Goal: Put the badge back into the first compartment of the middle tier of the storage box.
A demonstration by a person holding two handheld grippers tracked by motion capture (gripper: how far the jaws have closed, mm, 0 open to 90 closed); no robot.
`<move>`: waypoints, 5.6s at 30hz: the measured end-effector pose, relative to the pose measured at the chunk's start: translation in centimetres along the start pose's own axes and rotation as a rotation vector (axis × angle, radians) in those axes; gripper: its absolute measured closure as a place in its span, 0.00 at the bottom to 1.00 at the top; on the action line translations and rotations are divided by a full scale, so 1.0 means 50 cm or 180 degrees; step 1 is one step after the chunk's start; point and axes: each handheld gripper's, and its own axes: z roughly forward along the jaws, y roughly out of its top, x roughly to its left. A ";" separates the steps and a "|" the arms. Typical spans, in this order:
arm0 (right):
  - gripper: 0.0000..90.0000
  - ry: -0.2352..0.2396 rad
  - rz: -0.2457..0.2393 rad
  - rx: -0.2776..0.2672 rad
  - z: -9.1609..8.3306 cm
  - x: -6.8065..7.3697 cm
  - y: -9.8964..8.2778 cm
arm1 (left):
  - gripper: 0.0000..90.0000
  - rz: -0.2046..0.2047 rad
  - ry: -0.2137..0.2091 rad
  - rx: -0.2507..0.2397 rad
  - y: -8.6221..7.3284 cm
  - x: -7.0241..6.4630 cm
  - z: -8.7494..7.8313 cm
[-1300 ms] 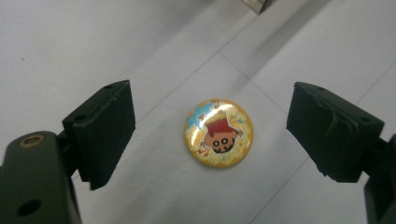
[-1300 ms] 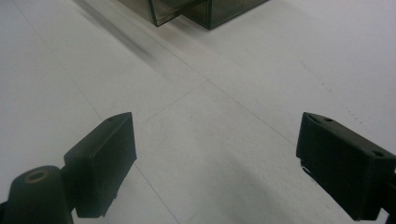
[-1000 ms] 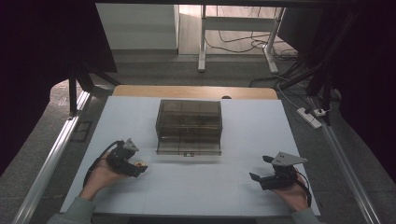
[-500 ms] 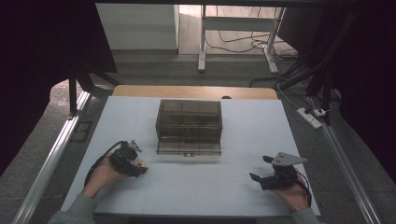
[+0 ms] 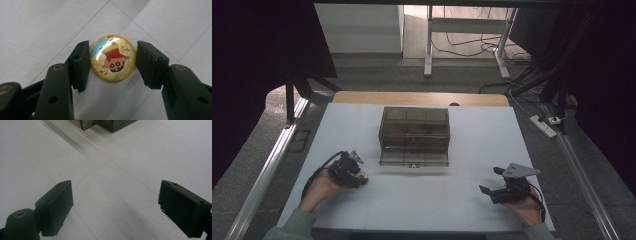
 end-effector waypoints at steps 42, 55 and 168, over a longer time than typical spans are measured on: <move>0.14 -0.0019 -0.0003 -0.0006 0.000 -0.001 -0.001 | 0.52 -0.0222 -0.0004 -0.0658 -0.017 0.014 -0.053; 0.14 -0.0025 -0.0006 -0.0001 0.000 -0.001 -0.002 | 0.52 -0.0308 0.0010 -0.1006 -0.020 0.014 -0.079; 0.14 -0.0027 -0.0010 0.0042 0.004 0.000 -0.002 | 0.52 0.0012 -0.0141 -0.1393 0.170 -0.044 -0.027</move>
